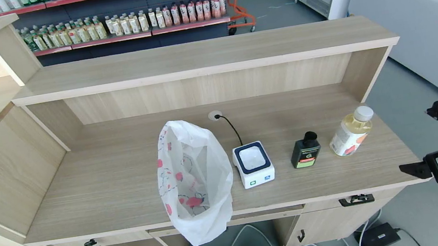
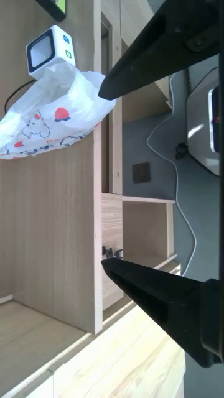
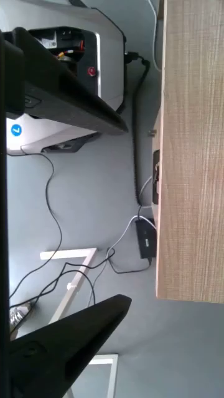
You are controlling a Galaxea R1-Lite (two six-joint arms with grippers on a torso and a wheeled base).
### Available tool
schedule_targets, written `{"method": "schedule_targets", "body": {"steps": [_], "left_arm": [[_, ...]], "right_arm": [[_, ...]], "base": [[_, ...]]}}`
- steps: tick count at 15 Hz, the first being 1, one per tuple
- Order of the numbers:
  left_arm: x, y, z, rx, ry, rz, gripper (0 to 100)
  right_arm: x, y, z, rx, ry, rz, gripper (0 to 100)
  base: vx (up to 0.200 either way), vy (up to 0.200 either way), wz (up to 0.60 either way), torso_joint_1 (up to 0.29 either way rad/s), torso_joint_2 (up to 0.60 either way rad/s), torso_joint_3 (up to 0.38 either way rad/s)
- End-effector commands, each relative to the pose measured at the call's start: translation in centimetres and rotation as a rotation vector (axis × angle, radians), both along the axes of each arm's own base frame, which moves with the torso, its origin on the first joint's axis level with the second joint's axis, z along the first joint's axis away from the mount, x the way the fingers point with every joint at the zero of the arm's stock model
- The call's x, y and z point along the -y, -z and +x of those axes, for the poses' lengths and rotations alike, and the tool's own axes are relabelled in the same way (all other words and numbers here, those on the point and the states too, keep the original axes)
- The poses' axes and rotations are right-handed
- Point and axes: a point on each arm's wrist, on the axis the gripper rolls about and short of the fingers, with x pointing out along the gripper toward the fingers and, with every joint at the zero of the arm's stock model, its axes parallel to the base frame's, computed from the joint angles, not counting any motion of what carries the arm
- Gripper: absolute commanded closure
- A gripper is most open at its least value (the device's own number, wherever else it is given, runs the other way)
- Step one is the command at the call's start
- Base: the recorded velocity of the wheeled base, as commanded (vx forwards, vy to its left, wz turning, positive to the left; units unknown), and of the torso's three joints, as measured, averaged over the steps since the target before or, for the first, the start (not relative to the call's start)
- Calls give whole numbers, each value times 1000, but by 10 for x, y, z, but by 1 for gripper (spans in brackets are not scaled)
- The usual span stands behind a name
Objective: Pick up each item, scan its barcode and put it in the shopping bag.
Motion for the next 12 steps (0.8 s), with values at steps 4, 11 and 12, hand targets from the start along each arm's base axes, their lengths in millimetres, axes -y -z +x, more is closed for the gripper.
{"method": "schedule_targets", "body": {"steps": [4,11,12], "left_arm": [[0,0,0,1,0,0,0],[0,0,0,0,0,0,0],[0,0,0,1,0,0,0]], "right_arm": [[0,26,68,-44,-69,-72,0],[-31,45,95,-35,-187,-90,0],[-35,47,98,-31,-197,-90,0]], "base": [[0,0,0,0,0,0],[0,0,0,0,0,0],[0,0,0,0,0,0]]}}
